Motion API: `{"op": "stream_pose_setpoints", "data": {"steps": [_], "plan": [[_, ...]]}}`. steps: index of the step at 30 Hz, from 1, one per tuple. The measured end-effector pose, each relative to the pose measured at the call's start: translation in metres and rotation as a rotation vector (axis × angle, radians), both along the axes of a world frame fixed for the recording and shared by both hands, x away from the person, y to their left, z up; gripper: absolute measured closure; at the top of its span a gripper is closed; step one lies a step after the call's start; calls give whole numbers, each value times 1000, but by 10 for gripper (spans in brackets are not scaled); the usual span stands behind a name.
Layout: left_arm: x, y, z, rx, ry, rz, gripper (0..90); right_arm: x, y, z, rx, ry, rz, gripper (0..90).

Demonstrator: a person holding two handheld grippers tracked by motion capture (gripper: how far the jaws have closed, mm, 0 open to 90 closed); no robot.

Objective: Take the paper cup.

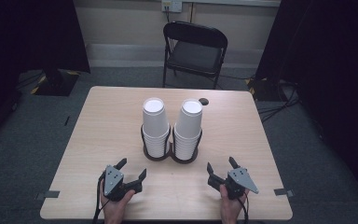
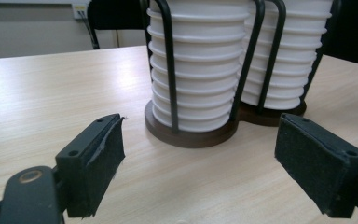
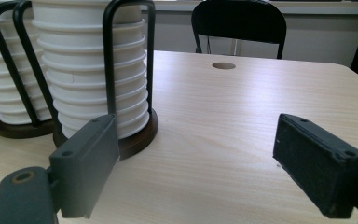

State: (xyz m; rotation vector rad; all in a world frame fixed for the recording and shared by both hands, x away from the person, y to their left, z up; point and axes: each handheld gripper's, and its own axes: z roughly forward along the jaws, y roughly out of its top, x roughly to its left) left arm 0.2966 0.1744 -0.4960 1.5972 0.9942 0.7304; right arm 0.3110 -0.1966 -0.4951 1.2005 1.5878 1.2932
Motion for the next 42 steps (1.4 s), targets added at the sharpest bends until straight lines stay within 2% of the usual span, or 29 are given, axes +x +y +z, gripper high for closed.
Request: {"op": "stream_pose_setpoints", "data": {"steps": [1, 5, 7, 10, 13, 18, 21, 27, 33, 35, 38, 42], "plan": [[1, 0, 0, 7, 8, -3, 155, 1, 0, 0, 2, -1, -3, 139], [4, -1, 0, -9, 34, -22, 155, 1, 1, 0, -10, 11, 6, 137], [6, 0, 0, -29, 54, -29, 156, 0, 1, 0, -11, 7, 16, 139], [6, 0, 2, -31, 58, -34, 156, -1, 0, 0, -5, -5, 38, 142], [5, -3, 5, -41, 55, -51, 157, -2, 1, 0, -9, -6, 42, 142], [6, -8, 11, -33, 49, -72, 191, -2, 1, 0, -7, -6, 42, 144], [7, -9, 15, -52, 51, -97, 190, -2, 0, 0, -3, -4, 44, 144], [8, -18, 28, -31, 13, -110, 188, -2, 0, 0, 3, -8, 45, 145], [9, -27, 43, -15, -33, -150, 189, -3, -1, 0, 10, -13, 44, 147], [9, -28, 45, -22, -34, -150, 189, -3, -1, 0, 10, -15, 45, 147], [11, -32, 53, -2, -53, -182, 189, -3, -1, 0, 10, -14, 41, 147], [13, -37, 61, -10, -59, -213, 189, -2, -1, 0, 15, -6, 39, 149]]}}
